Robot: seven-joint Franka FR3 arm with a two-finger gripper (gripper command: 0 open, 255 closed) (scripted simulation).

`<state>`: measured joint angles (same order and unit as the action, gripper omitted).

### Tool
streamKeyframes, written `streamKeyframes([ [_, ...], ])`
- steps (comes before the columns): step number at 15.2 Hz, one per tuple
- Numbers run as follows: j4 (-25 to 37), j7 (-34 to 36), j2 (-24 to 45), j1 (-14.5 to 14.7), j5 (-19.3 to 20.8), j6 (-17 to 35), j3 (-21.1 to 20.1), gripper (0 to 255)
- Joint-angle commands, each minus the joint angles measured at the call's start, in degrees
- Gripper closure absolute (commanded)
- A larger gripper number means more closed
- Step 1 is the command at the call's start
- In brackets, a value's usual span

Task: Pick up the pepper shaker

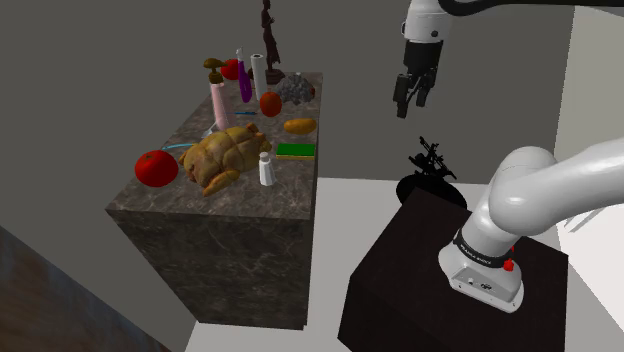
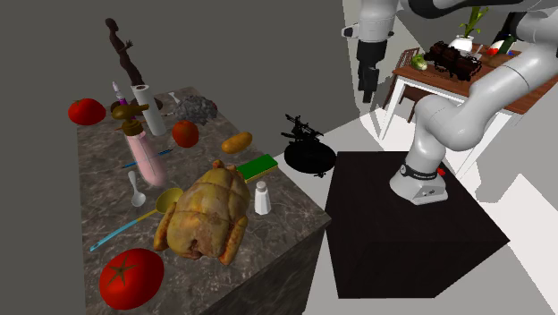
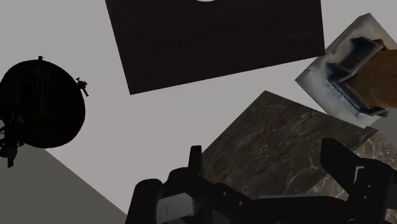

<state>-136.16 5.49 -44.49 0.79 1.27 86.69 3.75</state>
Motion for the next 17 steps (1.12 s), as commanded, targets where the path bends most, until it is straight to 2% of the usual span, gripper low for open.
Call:
streamKeyframes([
  [1,0.0,0.0,0.0,0.0,0.0,0.0,0.0,0],
  [9,2.47,10.39,11.98,1.62,-5.36,10.97,-6.33,0],
  [17,10.09,20.1,26.83,2.56,-7.41,20.03,-11.54,0],
])
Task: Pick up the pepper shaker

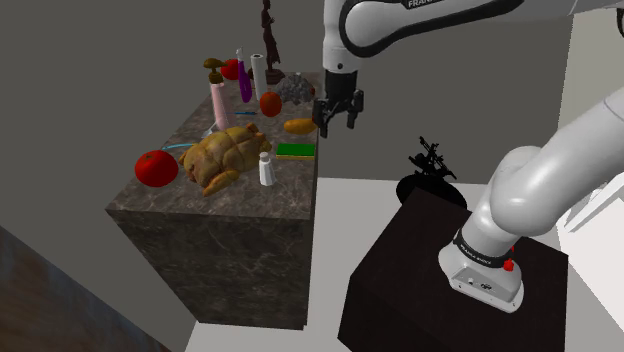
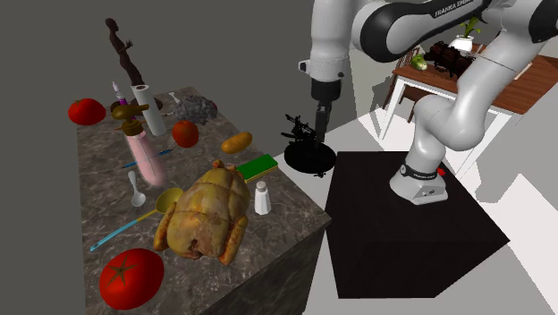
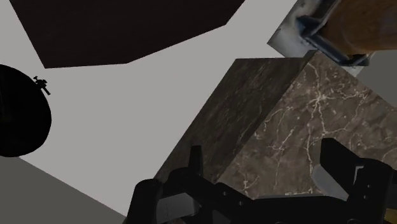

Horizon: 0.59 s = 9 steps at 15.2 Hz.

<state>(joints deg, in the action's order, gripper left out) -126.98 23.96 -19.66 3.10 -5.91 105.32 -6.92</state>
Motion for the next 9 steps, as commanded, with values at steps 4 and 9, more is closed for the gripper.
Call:
streamKeyframes([
  [4,6.57,6.5,10.06,0.65,0.16,4.7,-2.88,0],
  [9,15.44,12.61,20.58,1.47,1.85,7.37,-4.6,0],
])
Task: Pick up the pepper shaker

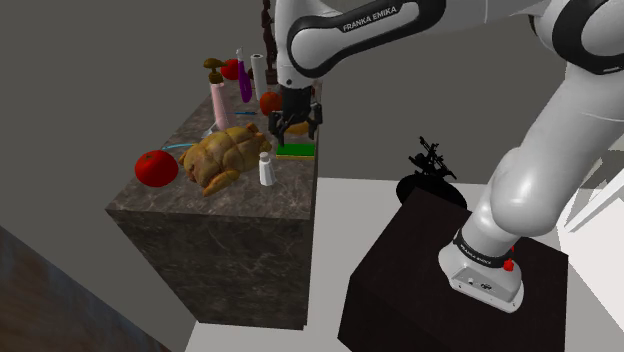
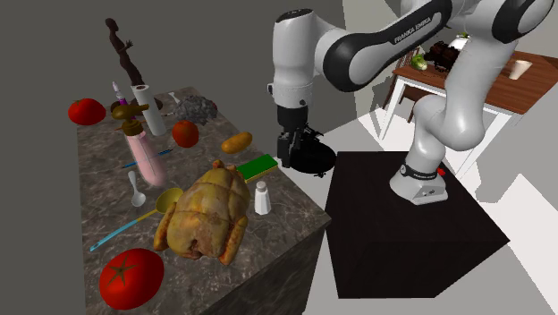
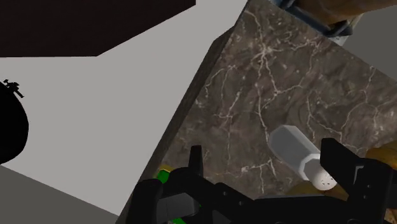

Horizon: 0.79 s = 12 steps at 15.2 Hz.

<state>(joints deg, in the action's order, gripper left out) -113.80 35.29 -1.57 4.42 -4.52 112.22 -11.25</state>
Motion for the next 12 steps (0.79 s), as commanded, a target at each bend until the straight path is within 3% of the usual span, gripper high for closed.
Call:
streamKeyframes([
  [1,4.29,2.48,4.65,0.39,0.92,0.78,-0.5,0],
  [7,18.59,9.18,18.09,2.55,3.95,0.97,-0.84,0],
  [12,17.21,9.38,19.43,2.73,4.19,3.72,-0.71,0],
])
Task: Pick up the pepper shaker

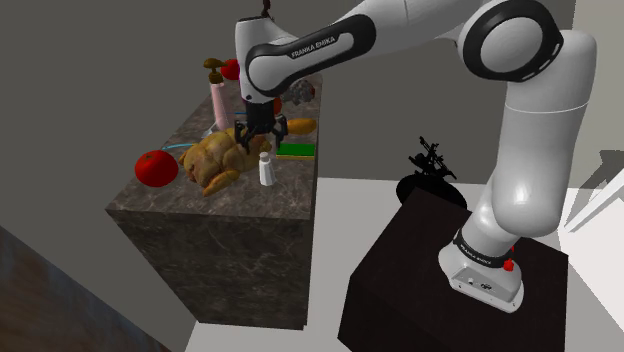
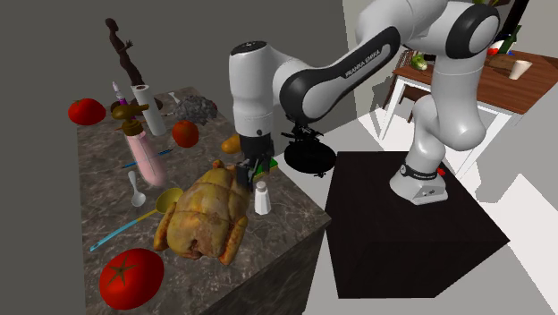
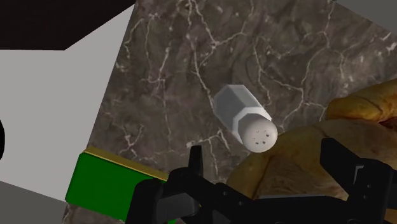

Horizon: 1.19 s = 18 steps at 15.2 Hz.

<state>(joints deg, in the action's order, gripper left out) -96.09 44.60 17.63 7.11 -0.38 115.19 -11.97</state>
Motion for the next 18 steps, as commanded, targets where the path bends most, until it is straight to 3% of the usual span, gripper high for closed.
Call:
streamKeyframes([
  [1,-0.98,0.05,0.45,0.05,0.09,1.45,0.03,0],
  [5,-2.16,0.04,1.04,0.08,0.2,3.21,0.08,0],
  [6,-2.23,0.03,1.02,0.07,0.2,3.26,0.08,255],
  [18,-0.78,0.06,0.35,0.05,0.08,1.15,0.02,255],
])
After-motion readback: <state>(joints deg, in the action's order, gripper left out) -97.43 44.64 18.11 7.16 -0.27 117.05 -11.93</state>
